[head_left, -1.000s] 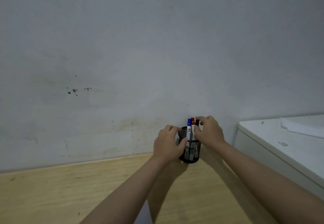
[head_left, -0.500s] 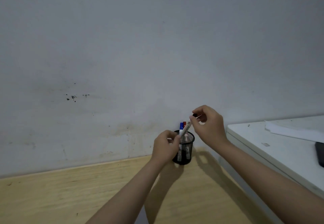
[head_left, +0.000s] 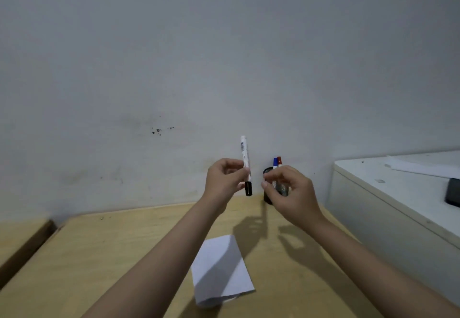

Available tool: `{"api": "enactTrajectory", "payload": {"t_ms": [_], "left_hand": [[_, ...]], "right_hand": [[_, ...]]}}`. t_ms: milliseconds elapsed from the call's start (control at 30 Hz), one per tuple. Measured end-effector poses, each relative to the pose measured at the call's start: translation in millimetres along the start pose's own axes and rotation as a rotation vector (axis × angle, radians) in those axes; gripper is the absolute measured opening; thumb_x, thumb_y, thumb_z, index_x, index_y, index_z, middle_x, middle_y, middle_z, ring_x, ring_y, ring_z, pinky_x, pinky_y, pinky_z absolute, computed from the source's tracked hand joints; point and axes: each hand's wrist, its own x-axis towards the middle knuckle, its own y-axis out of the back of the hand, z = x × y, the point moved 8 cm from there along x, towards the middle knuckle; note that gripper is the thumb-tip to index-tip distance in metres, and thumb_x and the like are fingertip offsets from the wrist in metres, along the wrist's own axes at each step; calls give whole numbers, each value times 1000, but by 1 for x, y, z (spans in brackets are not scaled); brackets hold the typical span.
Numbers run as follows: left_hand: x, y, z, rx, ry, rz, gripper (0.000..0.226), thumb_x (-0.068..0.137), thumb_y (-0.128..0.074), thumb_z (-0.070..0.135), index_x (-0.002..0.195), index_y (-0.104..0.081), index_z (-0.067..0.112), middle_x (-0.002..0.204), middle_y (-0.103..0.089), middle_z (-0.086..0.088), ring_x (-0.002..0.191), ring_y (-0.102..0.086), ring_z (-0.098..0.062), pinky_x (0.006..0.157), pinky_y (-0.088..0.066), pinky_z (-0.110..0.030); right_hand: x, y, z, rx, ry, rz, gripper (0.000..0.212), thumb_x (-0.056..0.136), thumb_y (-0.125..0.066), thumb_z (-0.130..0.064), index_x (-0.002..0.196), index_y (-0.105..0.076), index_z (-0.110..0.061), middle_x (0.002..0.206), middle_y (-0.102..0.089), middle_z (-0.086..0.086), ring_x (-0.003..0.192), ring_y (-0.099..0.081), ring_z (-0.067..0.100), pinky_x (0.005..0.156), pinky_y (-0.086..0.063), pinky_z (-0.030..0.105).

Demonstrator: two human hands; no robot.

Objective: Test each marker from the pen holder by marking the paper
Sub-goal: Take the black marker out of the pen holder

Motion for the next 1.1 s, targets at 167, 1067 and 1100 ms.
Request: {"api": "enactTrajectory", "payload": {"t_ms": [167,1067,1100], "left_hand": [[-32,19,17,182,-115,-39,18,77,-69,3,78,-56,15,80,-63,-11,74,-61,-24,60,-50,-23],[-86,53,28,561,-384,92,16,72,-74,16,85,-65,15,82,-71,4,76,-63,-2,61,-45,-11],[-86,53,28,568,-393,95,18,71,-75,16,86,-65,15,81,-70,5,75,-63,-2,61,-44,-8]], "right_hand": [[3,-26,5,203,-484,94,23,84,-66,-32,76,-69,-11,51,-47,-9,45,-42,4,50,-37,19],[-17,-66,-11,482,-745,-42,34,89,-61,-36,74,-65,-6,57,-53,0,43,-41,9,47,-36,25],[-17,-66,-11,486,-747,-34,35,89,-61,-37,73,-65,-6,57,-54,1,43,-41,10,47,-36,25]]}}
